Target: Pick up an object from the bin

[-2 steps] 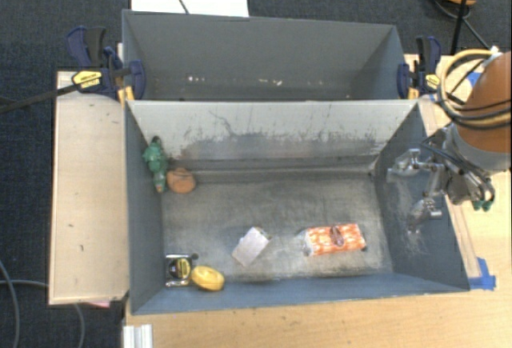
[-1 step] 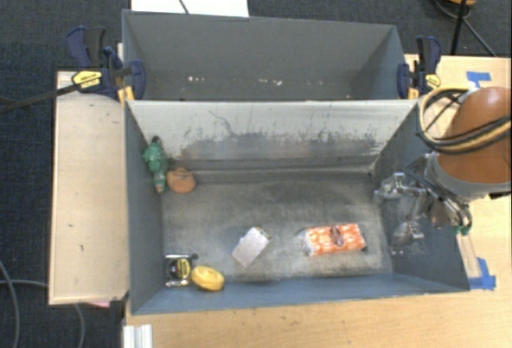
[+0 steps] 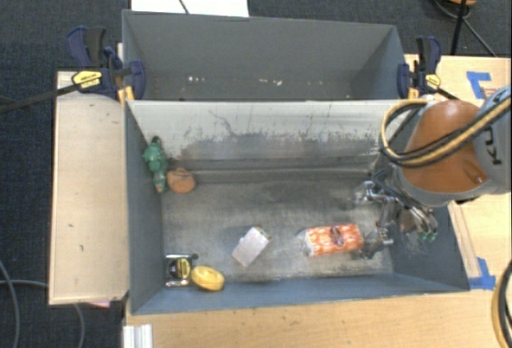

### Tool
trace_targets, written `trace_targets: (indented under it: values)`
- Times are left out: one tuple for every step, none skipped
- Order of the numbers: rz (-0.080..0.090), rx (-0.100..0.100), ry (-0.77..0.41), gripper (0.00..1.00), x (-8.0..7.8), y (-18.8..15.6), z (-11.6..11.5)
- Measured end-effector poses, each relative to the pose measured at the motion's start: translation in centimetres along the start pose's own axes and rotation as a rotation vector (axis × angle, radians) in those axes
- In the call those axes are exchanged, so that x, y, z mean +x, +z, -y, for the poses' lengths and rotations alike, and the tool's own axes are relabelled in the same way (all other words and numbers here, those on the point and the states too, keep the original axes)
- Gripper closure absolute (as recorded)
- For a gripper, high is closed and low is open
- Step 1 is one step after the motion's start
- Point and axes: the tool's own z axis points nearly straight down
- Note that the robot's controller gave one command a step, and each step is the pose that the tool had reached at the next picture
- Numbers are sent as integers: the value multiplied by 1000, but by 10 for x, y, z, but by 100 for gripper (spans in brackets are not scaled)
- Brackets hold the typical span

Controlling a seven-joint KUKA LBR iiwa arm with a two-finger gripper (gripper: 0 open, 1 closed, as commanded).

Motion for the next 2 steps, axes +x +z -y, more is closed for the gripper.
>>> trace_targets:
  values:
    - [3, 0, 37, 100, 28, 11, -27]
    - [3, 0, 34, 100, 28, 11, -27]
